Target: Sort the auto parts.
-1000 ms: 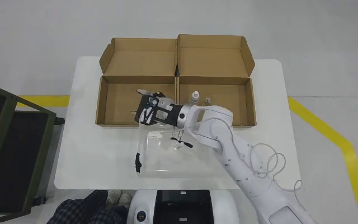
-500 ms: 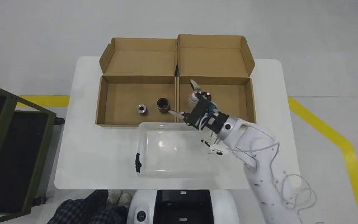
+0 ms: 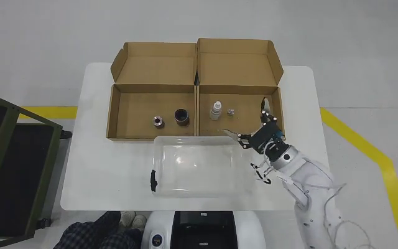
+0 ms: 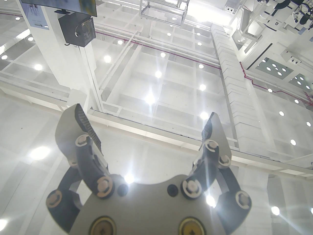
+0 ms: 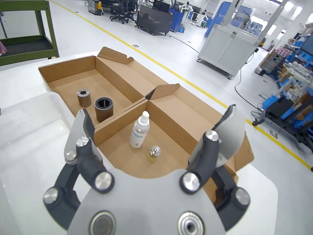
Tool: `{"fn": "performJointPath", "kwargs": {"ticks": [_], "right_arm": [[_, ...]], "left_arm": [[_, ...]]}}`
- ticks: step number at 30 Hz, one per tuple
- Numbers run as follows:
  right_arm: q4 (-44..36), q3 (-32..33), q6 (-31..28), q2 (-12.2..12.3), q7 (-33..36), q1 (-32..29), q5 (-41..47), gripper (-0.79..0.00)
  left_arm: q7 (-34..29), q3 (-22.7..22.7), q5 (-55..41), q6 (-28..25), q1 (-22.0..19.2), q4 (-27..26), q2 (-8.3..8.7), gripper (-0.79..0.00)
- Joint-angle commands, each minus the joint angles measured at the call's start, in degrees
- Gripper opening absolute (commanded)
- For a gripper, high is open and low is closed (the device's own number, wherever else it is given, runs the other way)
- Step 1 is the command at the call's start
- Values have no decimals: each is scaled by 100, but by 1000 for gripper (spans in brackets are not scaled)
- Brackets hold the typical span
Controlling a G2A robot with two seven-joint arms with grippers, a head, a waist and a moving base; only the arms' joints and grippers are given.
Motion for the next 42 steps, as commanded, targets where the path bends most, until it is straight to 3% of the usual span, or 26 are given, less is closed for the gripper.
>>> {"fn": "performJointPath", "kwargs": {"ticks": [1, 12, 24, 42], "right_arm": [[-32, 202, 63, 22, -17, -157, 81, 0], [76, 1102, 351, 129, -396, -881, 448, 0], [61, 1564, 424, 206, -866, -1577, 622, 0], [169, 1657, 391, 246, -925, -1664, 781, 0]], "left_arm": [[0, 0, 0, 0, 0, 0, 0, 0], [0, 0, 0, 0, 0, 0, 0, 0], [0, 0, 0, 0, 0, 0, 0, 0], [0, 0, 0, 0, 0, 0, 0, -1]]}}
